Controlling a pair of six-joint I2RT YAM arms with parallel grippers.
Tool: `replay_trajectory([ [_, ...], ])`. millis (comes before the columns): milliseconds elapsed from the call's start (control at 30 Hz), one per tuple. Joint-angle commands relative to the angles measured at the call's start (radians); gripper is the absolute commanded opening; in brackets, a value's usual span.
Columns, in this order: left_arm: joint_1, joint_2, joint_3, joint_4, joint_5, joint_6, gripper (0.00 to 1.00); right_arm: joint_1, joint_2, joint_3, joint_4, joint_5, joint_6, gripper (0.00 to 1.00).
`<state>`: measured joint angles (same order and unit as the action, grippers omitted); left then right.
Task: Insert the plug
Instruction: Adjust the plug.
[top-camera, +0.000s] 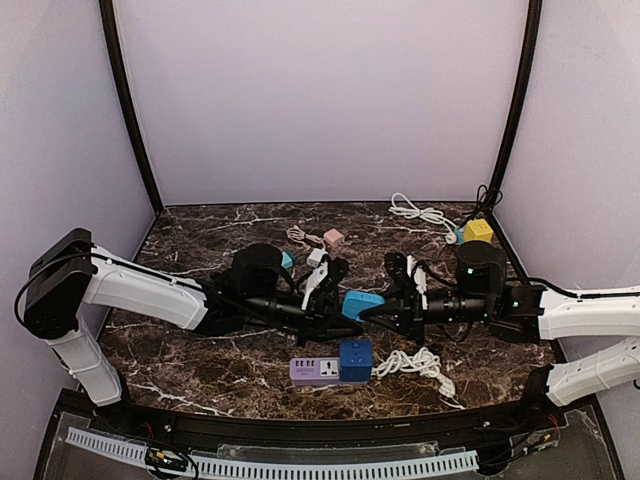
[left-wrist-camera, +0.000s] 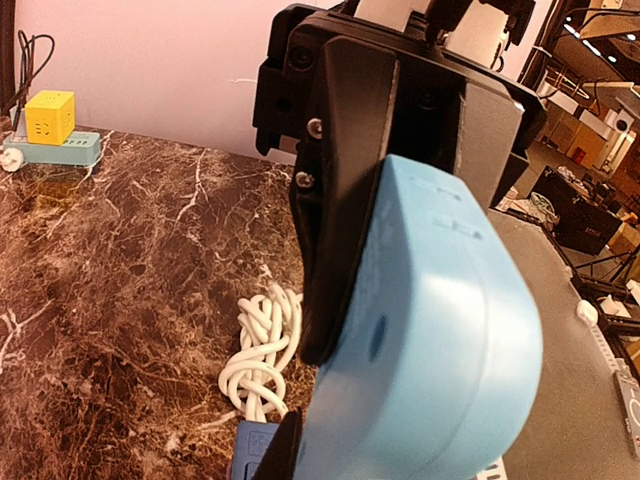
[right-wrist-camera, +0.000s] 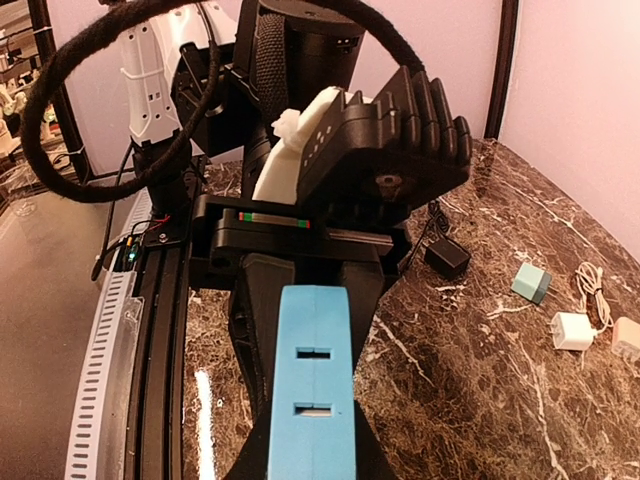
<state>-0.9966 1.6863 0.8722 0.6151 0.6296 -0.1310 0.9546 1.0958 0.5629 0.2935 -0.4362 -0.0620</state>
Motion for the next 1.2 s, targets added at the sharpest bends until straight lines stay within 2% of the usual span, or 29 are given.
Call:
replay_trajectory([
  [0, 0.004, -0.013, -0.027, 0.018, -0.014, 0.053, 0.13, 0.007, -0.007, 0.014, 0.028, -0.068, 0.003, 0.0],
  [67, 0.003, -0.016, -0.036, 0.014, -0.007, 0.087, 0.2, 0.006, -0.009, 0.009, 0.027, -0.067, 0.002, 0.0],
  [133, 0.004, -0.023, -0.061, 0.006, -0.005, 0.166, 0.38, 0.006, -0.016, -0.005, 0.037, -0.055, -0.001, 0.0],
  [167, 0.004, -0.028, -0.084, 0.003, -0.016, 0.217, 0.52, 0.005, -0.019, -0.014, 0.045, -0.047, -0.003, 0.0],
  [233, 0.003, -0.033, -0.107, -0.007, -0.039, 0.27, 0.67, 0.006, -0.016, -0.035, 0.069, -0.035, -0.019, 0.0],
  [300, 0.004, -0.037, -0.122, -0.005, -0.052, 0.297, 0.76, 0.006, 0.002, -0.051, 0.083, -0.034, -0.039, 0.0],
  [500, 0.003, -0.039, -0.153, 0.026, -0.067, 0.313, 0.8, 0.007, 0.075, -0.077, 0.133, -0.029, -0.082, 0.0],
  [800, 0.005, -0.019, -0.182, 0.056, -0.164, 0.302, 0.77, 0.012, 0.141, -0.082, 0.142, -0.028, -0.127, 0.0],
  [1167, 0.006, 0.01, -0.166, 0.128, -0.088, 0.314, 0.71, 0.013, 0.172, -0.092, 0.153, -0.05, -0.144, 0.0],
])
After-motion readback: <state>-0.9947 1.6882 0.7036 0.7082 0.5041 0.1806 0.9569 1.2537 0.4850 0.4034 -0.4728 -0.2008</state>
